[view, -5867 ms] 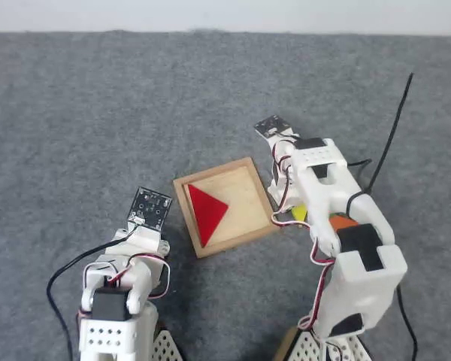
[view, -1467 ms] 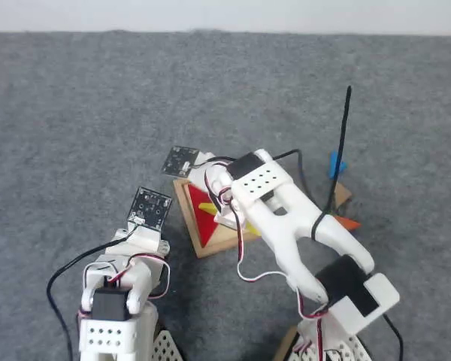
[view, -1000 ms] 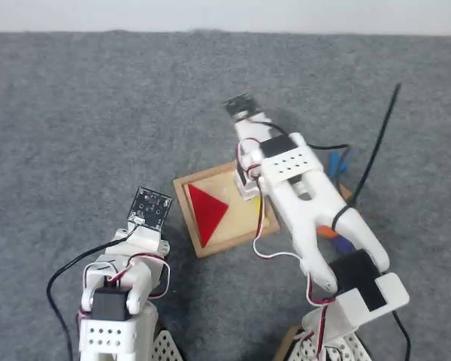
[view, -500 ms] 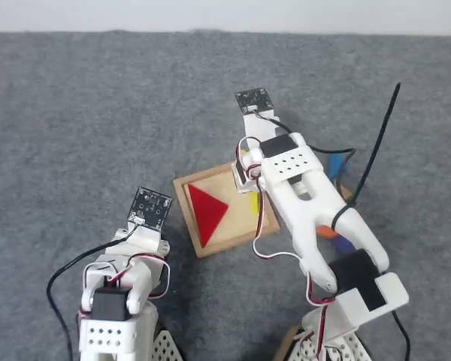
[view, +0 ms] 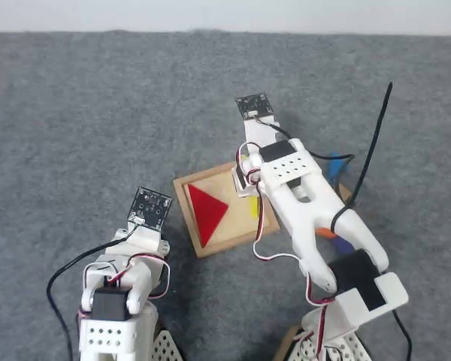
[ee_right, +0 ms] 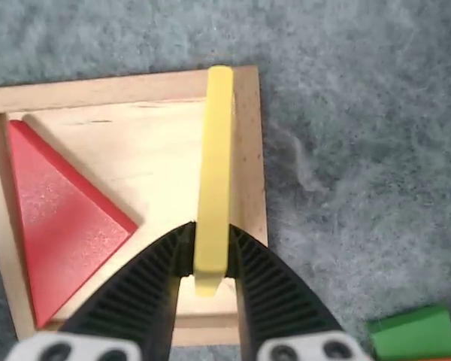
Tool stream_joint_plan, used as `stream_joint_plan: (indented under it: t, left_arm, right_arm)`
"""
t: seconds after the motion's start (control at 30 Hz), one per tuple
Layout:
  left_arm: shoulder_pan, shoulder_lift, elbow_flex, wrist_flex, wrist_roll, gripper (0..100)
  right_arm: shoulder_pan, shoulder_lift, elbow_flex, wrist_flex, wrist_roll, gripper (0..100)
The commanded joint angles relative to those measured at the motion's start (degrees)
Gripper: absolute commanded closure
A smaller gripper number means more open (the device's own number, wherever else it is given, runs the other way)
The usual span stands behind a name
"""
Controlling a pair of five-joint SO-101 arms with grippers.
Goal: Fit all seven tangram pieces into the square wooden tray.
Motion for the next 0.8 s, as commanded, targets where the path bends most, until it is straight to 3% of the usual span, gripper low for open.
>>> stream_joint_plan:
  t: [0.0,0.17,0.3,0.47,0.7,0.77]
  left_arm:
    - [-0.3,-1.0,-0.6,0.2,-0.4,98]
    - [-0.3,-1.0,-0.6,0.2,-0.4,98]
    - [-0.3,-1.0,-0.6,0.2,-0.4,98]
    - [-0.3,-1.0,-0.6,0.2,-0.4,98]
    - [-0.3,-1.0,-0.6,0.2,-0.4,98]
    - [-0.3,-1.0,-0.6,0.2,-0.4,98]
  right_arm:
    - [-0.7,-0.9,-1.1,-2.9,-9.4,98.9]
    - [-1.4,-0.3,-1.8,-8.0,-27.2,98.8]
    - [-5.4,-0.3,-1.8,-8.4,-34.3,98.7]
    - [-10.9,-0.3,-1.9,-9.3,-36.9,98.7]
    - [-10.4,1.5,0.1,-12.8,-36.6,98.3]
    - [-10.2,2.6,-0.1,-13.1,-36.5,93.9]
